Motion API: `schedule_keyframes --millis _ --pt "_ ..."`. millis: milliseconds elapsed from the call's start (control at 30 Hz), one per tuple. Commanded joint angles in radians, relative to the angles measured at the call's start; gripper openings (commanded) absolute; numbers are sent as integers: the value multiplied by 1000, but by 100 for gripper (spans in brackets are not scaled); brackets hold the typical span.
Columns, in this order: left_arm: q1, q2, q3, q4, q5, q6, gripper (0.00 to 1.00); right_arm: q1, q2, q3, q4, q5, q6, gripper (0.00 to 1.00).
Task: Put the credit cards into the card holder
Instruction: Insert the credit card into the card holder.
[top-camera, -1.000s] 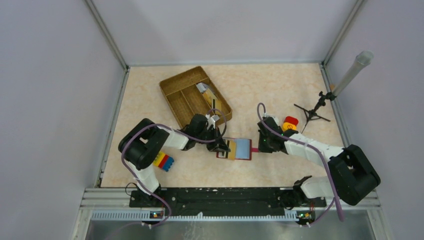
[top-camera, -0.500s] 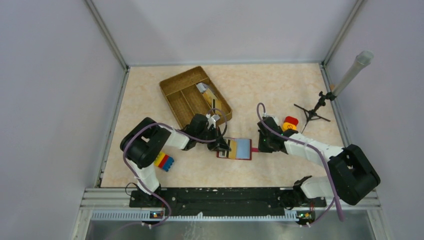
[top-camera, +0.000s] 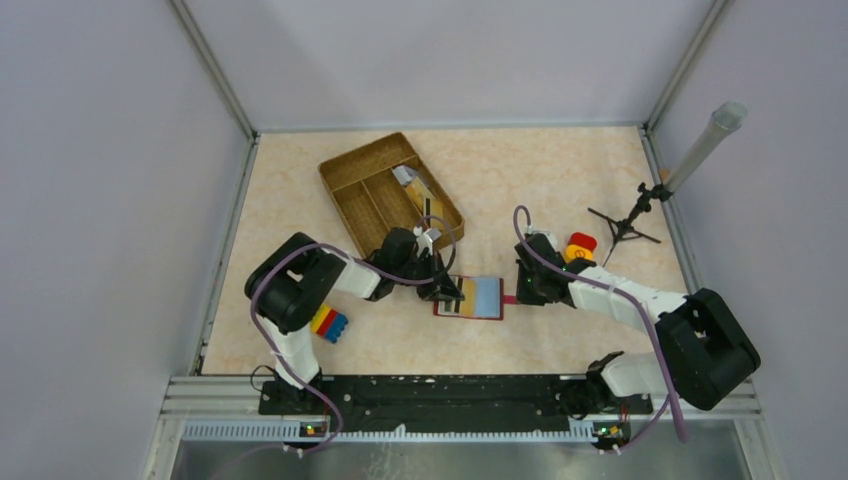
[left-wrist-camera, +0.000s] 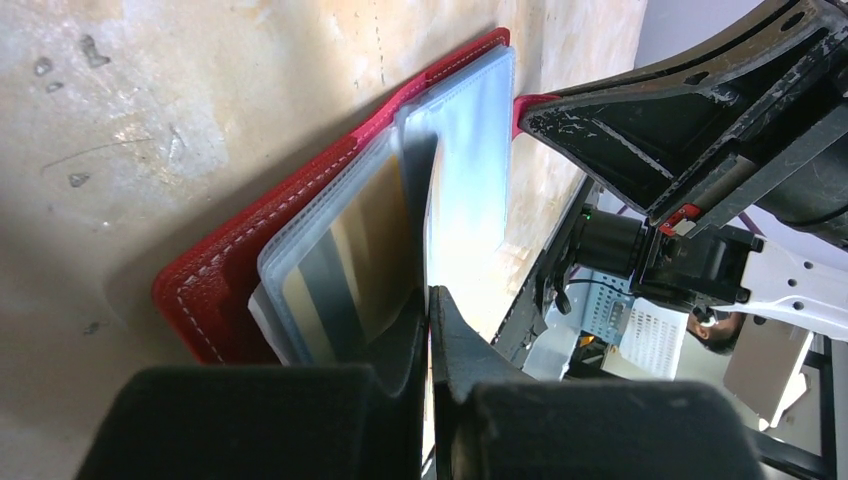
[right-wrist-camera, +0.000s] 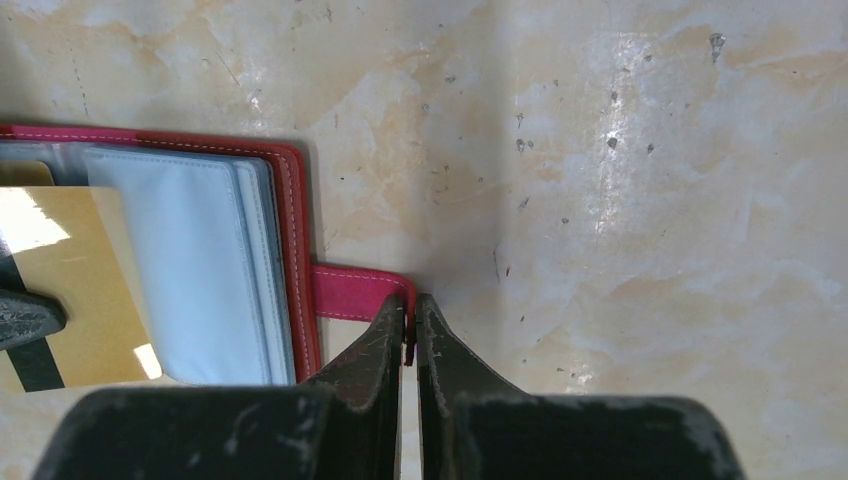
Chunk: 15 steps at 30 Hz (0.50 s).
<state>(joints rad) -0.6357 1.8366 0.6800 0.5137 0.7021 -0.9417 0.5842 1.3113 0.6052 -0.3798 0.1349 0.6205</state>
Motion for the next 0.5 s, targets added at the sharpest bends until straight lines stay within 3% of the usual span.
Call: schedule_keyframes --millis 0,467 --pt "-2 12 21 43 -24 10 0 -4 29 4 10 -1 -13 0" --pt "-3 34 1 111 -47 2 0 -4 32 5 14 -12 -13 0"
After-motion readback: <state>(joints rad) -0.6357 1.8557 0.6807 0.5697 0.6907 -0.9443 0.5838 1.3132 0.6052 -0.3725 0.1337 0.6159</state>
